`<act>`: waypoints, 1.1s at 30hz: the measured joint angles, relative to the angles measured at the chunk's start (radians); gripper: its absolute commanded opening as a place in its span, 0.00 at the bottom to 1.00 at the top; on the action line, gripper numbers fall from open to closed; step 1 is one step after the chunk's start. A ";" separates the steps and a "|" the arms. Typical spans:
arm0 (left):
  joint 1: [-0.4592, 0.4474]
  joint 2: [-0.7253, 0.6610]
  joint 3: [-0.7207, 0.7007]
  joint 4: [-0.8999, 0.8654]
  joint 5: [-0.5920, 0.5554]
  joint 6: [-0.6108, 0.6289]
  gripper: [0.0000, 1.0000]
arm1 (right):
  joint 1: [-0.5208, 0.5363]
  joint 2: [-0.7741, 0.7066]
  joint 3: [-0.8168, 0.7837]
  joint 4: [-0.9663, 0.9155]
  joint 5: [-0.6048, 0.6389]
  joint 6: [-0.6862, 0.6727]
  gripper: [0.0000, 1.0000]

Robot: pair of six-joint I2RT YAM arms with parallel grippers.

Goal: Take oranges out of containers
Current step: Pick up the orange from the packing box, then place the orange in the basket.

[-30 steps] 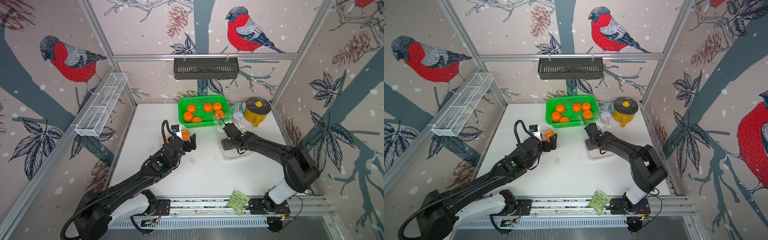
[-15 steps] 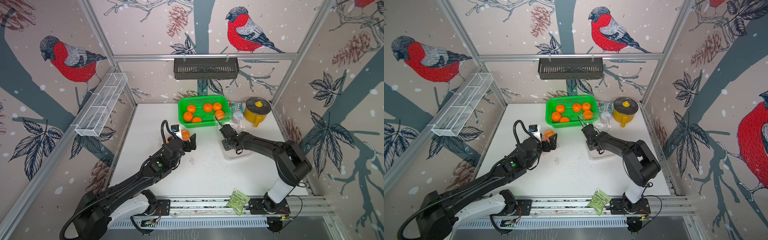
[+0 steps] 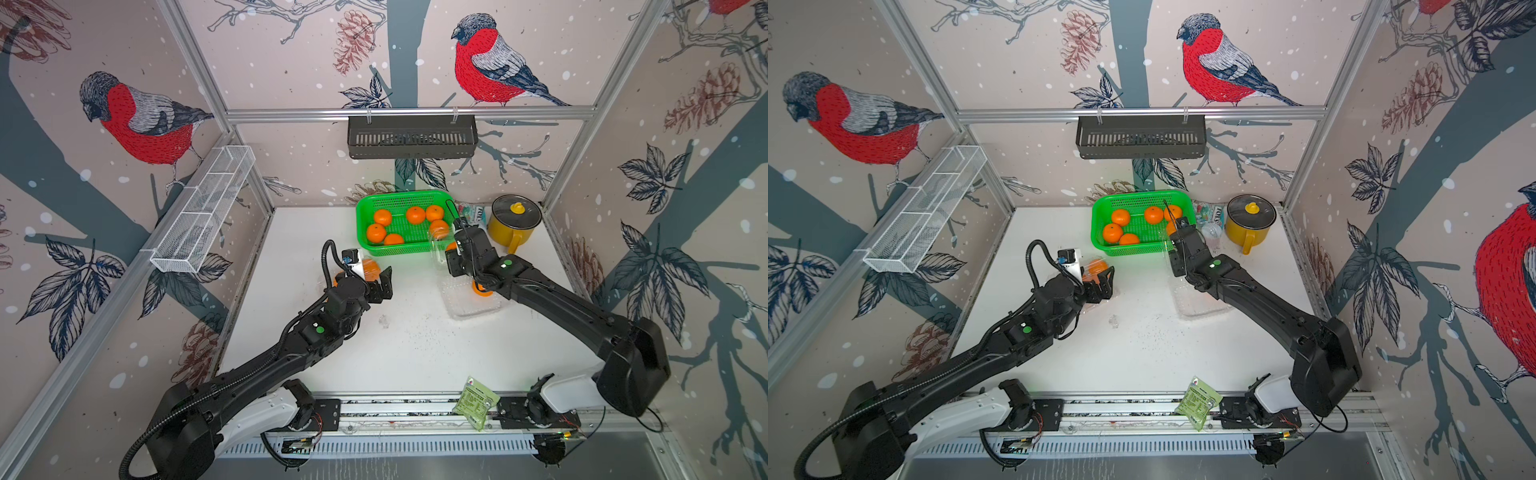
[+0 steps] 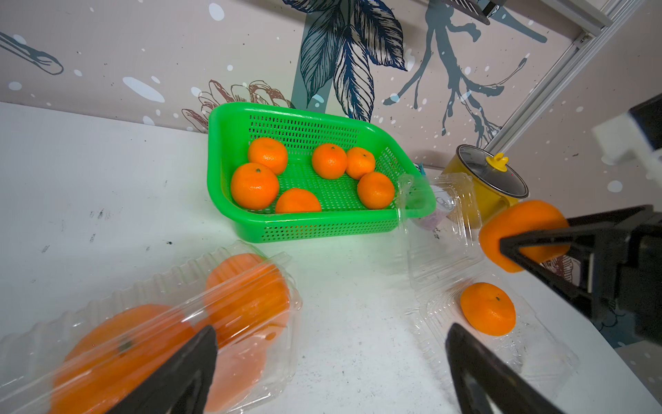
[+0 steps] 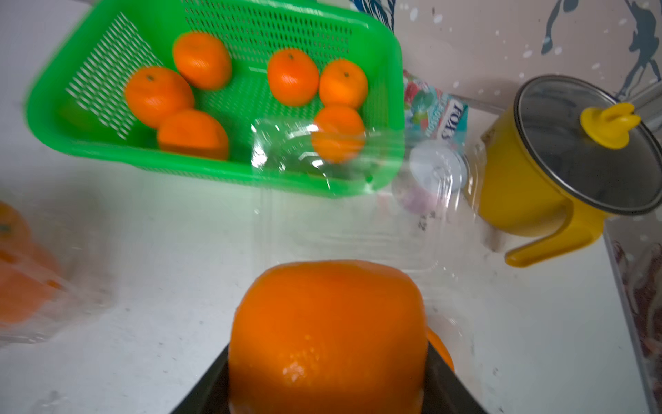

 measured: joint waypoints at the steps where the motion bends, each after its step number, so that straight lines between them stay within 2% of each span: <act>1: 0.000 -0.002 0.000 0.000 -0.001 0.002 0.98 | 0.000 0.004 0.013 0.018 -0.019 0.000 0.54; 12: 0.000 -0.094 -0.011 -0.001 -0.076 0.027 0.98 | -0.001 0.340 0.370 0.155 -0.254 0.021 0.53; 24: 0.000 -0.148 -0.034 -0.031 -0.124 0.052 0.98 | -0.018 0.744 0.777 0.113 -0.378 0.023 0.51; 33: 0.000 -0.148 -0.035 -0.040 -0.126 0.058 0.97 | -0.017 0.918 0.911 0.113 -0.444 0.102 0.51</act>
